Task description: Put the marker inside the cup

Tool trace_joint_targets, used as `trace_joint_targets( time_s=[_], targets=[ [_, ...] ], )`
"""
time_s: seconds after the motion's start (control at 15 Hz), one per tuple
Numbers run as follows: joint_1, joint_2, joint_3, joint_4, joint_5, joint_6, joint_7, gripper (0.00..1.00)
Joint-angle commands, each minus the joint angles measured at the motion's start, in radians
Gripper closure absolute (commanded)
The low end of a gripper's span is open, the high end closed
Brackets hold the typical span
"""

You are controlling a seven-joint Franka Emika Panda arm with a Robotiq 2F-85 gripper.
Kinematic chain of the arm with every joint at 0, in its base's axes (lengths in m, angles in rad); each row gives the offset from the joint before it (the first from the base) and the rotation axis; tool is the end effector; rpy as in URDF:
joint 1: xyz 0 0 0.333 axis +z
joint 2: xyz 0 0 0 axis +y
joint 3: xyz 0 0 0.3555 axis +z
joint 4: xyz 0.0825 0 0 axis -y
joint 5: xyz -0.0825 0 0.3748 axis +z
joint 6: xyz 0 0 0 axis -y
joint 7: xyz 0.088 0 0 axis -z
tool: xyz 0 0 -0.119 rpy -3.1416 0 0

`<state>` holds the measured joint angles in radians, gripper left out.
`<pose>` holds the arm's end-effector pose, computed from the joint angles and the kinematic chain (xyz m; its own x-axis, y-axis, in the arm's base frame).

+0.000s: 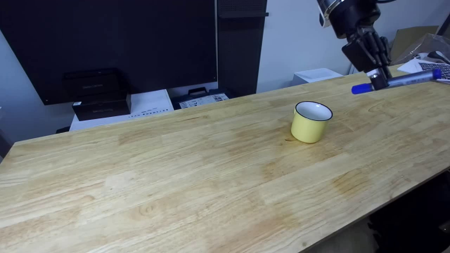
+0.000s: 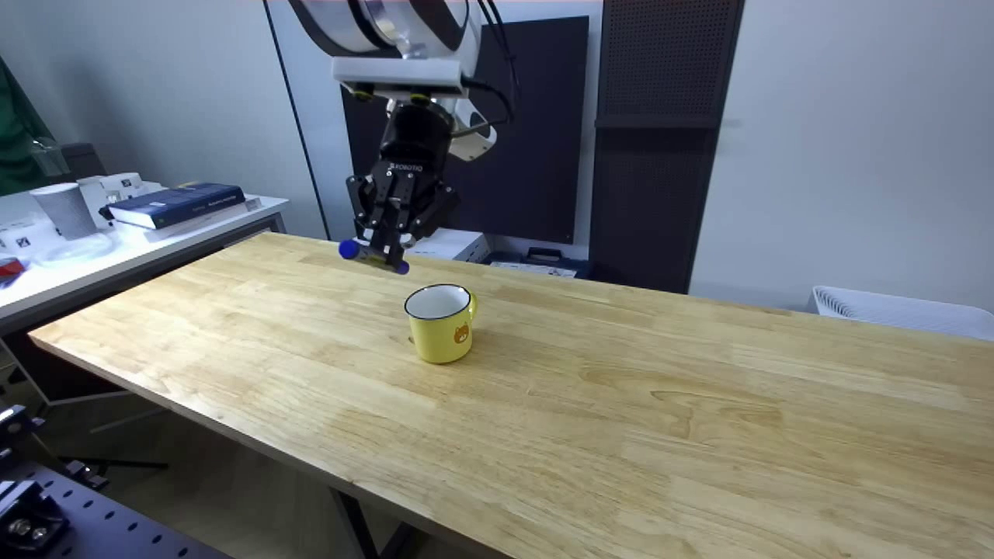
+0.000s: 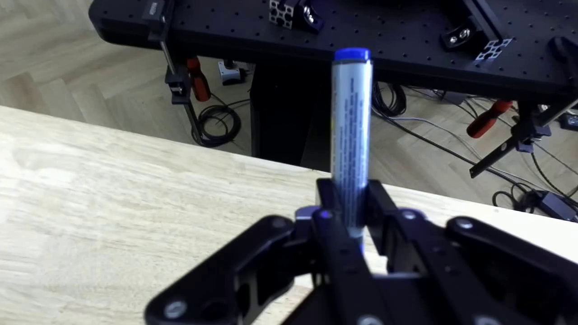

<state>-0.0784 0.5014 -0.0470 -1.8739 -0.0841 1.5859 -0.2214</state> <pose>0.5351 -0.0762 0.2468 0.6936 0.1222 -0.7099 0.0960 -0.9924 -0.0770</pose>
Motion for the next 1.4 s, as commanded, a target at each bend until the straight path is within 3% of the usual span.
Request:
trace_joint_targets(
  time_s=[0.0,1.33],
  targets=[
    [-0.011,0.072,0.019,0.087,0.018,0.005,-0.014,0.95],
    [-0.014,0.341,0.012,0.374,0.041,-0.028,0.06,0.95]
  ],
)
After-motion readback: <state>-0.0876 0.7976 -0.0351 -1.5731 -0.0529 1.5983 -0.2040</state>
